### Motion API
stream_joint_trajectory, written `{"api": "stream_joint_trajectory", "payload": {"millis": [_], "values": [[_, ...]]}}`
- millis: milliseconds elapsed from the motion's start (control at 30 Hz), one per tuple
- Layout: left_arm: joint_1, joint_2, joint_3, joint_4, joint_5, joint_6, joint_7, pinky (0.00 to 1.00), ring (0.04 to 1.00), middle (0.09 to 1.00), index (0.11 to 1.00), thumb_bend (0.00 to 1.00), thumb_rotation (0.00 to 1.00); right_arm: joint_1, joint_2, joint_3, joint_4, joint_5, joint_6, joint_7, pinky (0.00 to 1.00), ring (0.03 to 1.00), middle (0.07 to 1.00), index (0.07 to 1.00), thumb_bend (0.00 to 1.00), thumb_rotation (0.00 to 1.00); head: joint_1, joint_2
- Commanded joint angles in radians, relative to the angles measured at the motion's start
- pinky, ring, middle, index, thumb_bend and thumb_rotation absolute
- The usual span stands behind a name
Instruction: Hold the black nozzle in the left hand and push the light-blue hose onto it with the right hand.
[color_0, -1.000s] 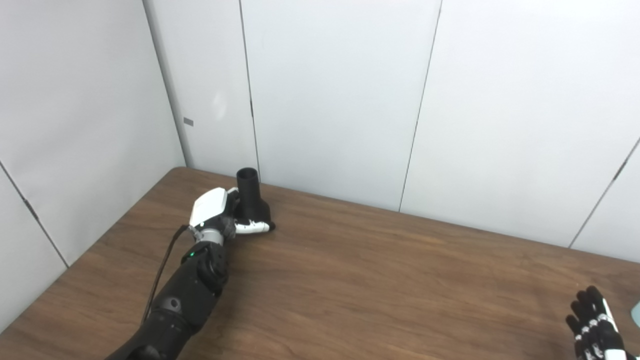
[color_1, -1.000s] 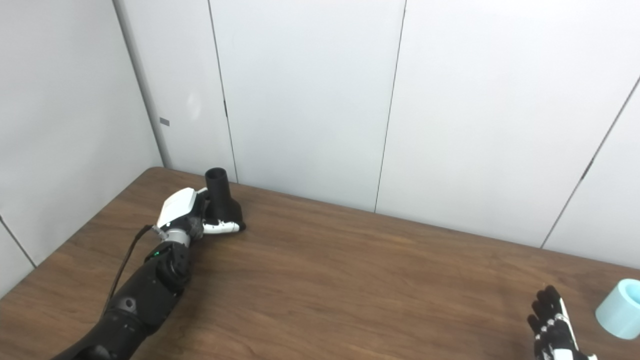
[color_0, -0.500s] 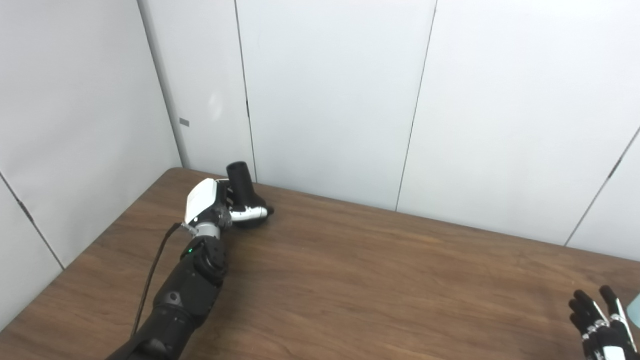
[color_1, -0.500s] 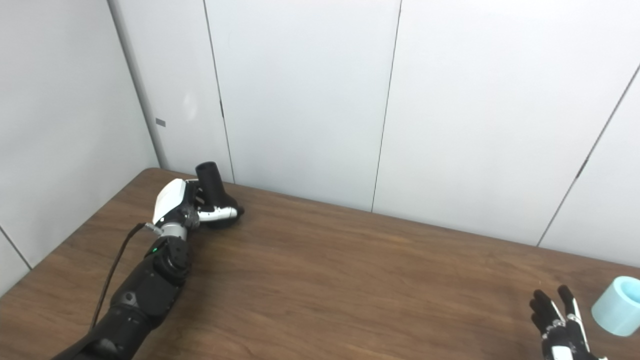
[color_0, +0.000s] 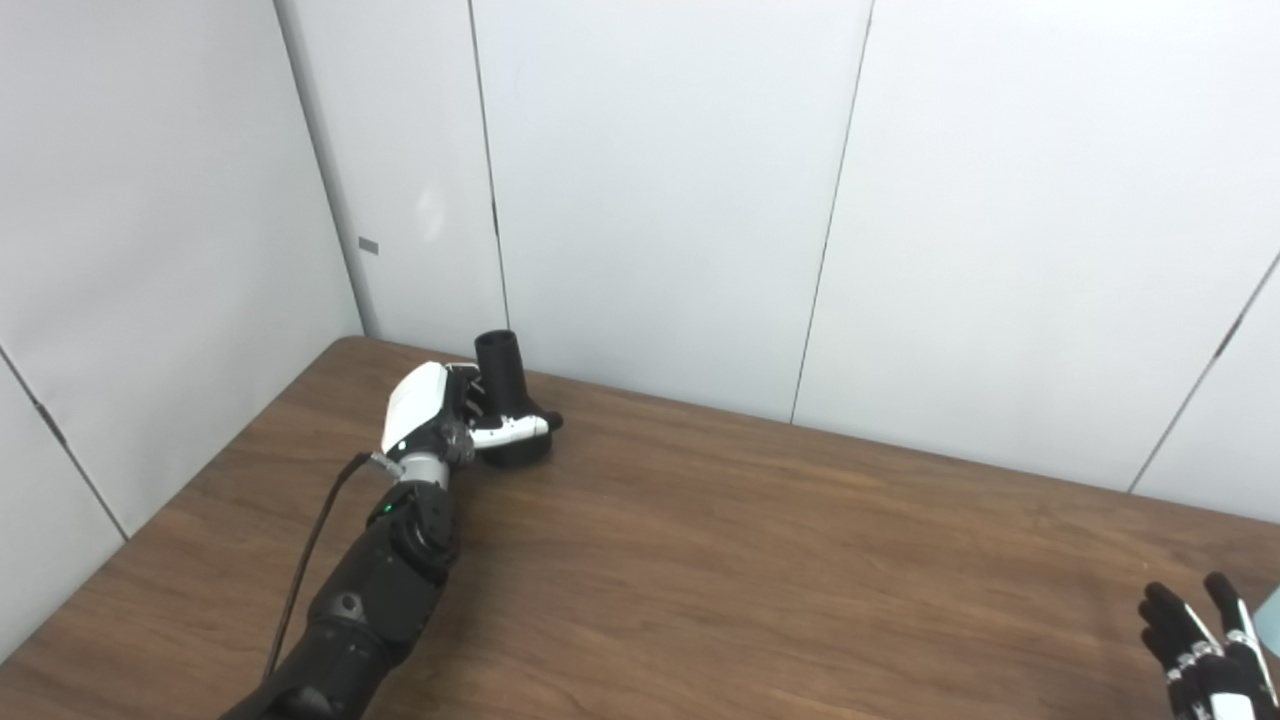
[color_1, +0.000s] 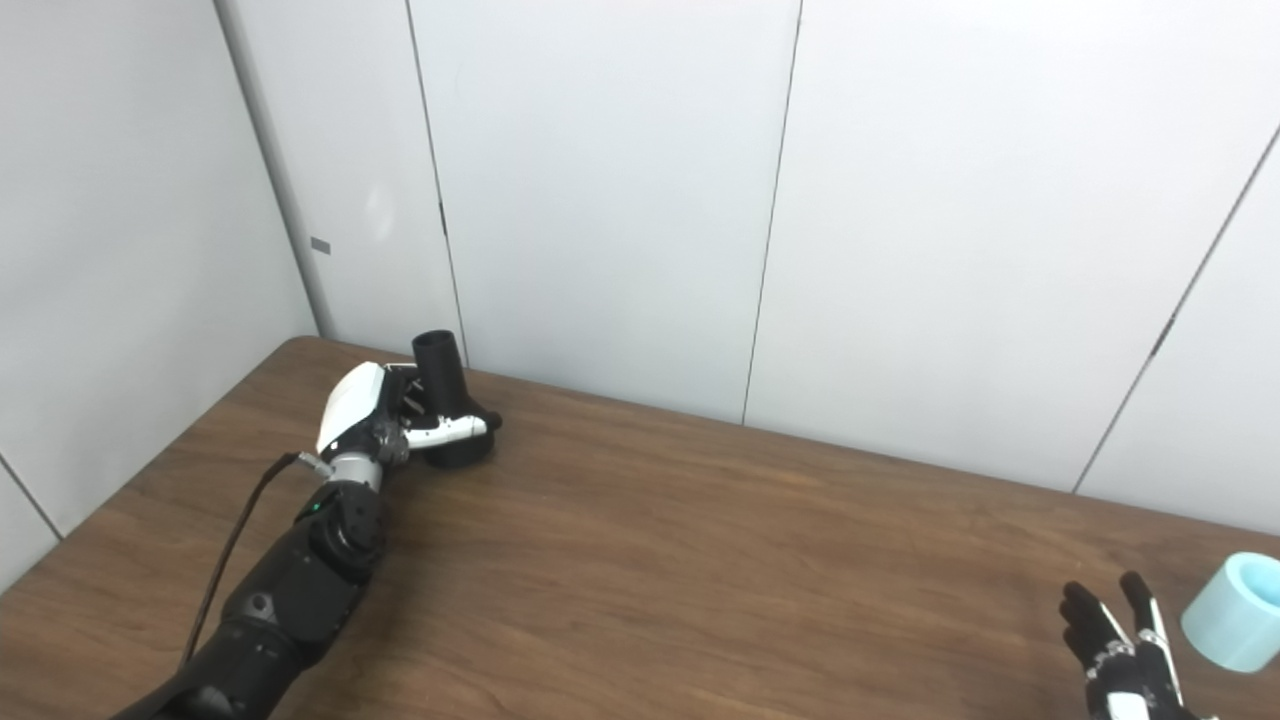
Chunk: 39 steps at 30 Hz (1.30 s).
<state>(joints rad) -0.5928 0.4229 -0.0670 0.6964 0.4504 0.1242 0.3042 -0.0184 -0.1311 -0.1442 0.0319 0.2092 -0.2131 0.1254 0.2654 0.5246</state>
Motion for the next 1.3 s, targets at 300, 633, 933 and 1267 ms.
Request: {"api": "stream_joint_trajectory", "payload": {"millis": [300, 633, 933, 1267], "values": [[0.077, 0.005, -0.042, -0.165, 0.027, 0.001, -0.040, 0.36, 0.441, 0.480, 0.483, 0.48, 0.00, 0.087, 0.050, 0.023, 0.064, -0.038, -0.009, -0.020, 0.90, 0.890, 0.859, 0.974, 0.53, 0.83, -0.026, 0.012], [0.231, -0.031, -0.109, -0.490, 0.126, 0.004, -0.070, 0.34, 0.425, 0.516, 0.496, 0.48, 0.00, 0.090, 0.058, 0.030, 0.048, -0.053, 0.010, -0.021, 0.91, 0.879, 0.855, 0.975, 0.53, 0.83, -0.063, 0.034], [0.324, -0.139, -0.119, -0.647, 0.160, -0.015, -0.059, 0.33, 0.419, 0.506, 0.500, 0.47, 0.00, 0.087, 0.074, 0.041, 0.039, -0.075, 0.018, -0.028, 0.89, 0.869, 0.842, 0.966, 0.50, 0.83, -0.117, 0.054], [0.420, -0.212, -0.153, -0.711, 0.191, -0.077, -0.067, 0.33, 0.414, 0.529, 0.499, 0.47, 0.00, 0.071, 0.116, 0.065, 0.047, -0.135, 0.014, -0.067, 0.85, 0.825, 0.817, 0.940, 0.51, 0.83, -0.234, 0.080]]}}
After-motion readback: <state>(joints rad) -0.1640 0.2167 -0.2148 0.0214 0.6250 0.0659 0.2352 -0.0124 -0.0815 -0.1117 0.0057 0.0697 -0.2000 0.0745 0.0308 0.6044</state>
